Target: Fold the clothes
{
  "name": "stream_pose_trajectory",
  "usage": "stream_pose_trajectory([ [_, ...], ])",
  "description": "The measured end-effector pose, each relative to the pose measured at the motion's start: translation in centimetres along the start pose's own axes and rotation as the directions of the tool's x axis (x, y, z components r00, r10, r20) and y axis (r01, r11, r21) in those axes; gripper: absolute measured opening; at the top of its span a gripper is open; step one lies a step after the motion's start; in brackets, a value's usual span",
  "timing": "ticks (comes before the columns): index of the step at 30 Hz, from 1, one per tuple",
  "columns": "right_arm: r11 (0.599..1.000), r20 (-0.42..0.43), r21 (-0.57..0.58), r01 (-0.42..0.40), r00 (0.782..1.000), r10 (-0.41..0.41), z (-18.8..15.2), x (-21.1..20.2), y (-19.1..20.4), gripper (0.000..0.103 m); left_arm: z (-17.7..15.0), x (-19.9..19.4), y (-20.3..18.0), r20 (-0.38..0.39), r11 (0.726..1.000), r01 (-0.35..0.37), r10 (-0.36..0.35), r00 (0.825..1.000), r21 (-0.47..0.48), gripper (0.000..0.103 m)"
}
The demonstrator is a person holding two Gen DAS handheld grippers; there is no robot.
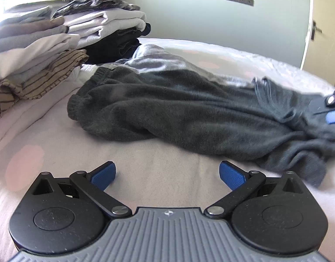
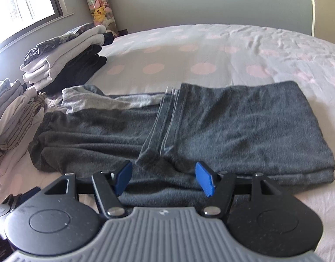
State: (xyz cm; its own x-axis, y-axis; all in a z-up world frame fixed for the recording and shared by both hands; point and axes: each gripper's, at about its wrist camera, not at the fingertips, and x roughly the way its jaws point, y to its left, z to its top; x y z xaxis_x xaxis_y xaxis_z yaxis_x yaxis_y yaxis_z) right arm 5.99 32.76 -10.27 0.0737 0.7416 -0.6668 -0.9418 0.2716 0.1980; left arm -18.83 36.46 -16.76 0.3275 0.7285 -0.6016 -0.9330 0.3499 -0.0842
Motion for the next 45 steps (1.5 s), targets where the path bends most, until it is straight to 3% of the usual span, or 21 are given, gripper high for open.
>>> stream_pose_trajectory([
  [5,1.000,0.019,0.004,0.021,1.000,-0.021,1.1,0.5,0.4,0.072,2.9,-1.7,2.0,0.032,0.998,0.046,-0.045,0.998,-0.039,0.103],
  [10,0.999,0.021,0.000,0.036,0.999,-0.036,2.1,2.4,1.1,0.074,6.3,-1.7,2.7,0.036,0.993,0.098,-0.101,0.994,0.067,0.103],
  [18,0.994,0.009,-0.011,0.112,0.994,-0.112,3.9,7.2,1.9,0.071,10.3,0.9,3.9,0.044,0.957,0.187,-0.201,0.979,0.220,0.103],
  [20,0.991,-0.005,-0.003,0.133,0.991,-0.133,4.1,8.3,1.6,0.056,10.4,1.6,4.3,0.070,0.953,0.199,-0.220,0.973,0.227,0.103],
  [24,0.984,-0.035,0.012,0.177,0.984,-0.176,4.4,10.6,1.0,0.039,10.2,2.8,4.9,0.071,0.953,0.240,-0.257,0.964,0.184,0.103],
  [27,0.982,-0.037,0.021,0.189,0.981,-0.188,4.5,11.2,0.5,0.017,10.3,3.3,5.0,0.057,0.948,0.259,-0.273,0.960,0.185,0.103],
  [31,0.988,-0.020,0.049,0.147,0.989,-0.146,4.7,9.6,0.3,0.011,10.5,3.2,5.4,0.062,0.950,0.263,-0.276,0.959,0.167,0.103],
  [37,0.996,-0.092,0.016,0.083,0.992,-0.082,4.0,8.8,1.7,0.011,10.6,3.0,5.6,0.070,0.951,0.265,-0.279,0.958,0.157,0.103],
  [40,0.996,-0.122,0.015,0.090,0.989,-0.087,3.5,9.6,1.9,0.018,10.5,3.1,5.6,0.065,0.951,0.262,-0.275,0.959,0.163,0.103],
  [42,0.996,-0.110,-0.003,0.095,0.989,-0.094,3.6,9.5,2.4,0.033,10.5,3.1,5.7,0.060,0.952,0.260,-0.272,0.960,0.163,0.103],
  [44,0.995,-0.083,-0.035,0.098,0.991,-0.100,3.6,9.0,3.2,0.060,10.6,3.3,6.1,0.053,0.955,0.257,-0.267,0.962,0.150,0.103],
  [45,0.993,-0.065,-0.063,0.105,0.992,-0.109,3.8,8.8,3.8,0.063,10.7,3.3,6.4,0.052,0.957,0.253,-0.262,0.964,0.138,0.103],
])
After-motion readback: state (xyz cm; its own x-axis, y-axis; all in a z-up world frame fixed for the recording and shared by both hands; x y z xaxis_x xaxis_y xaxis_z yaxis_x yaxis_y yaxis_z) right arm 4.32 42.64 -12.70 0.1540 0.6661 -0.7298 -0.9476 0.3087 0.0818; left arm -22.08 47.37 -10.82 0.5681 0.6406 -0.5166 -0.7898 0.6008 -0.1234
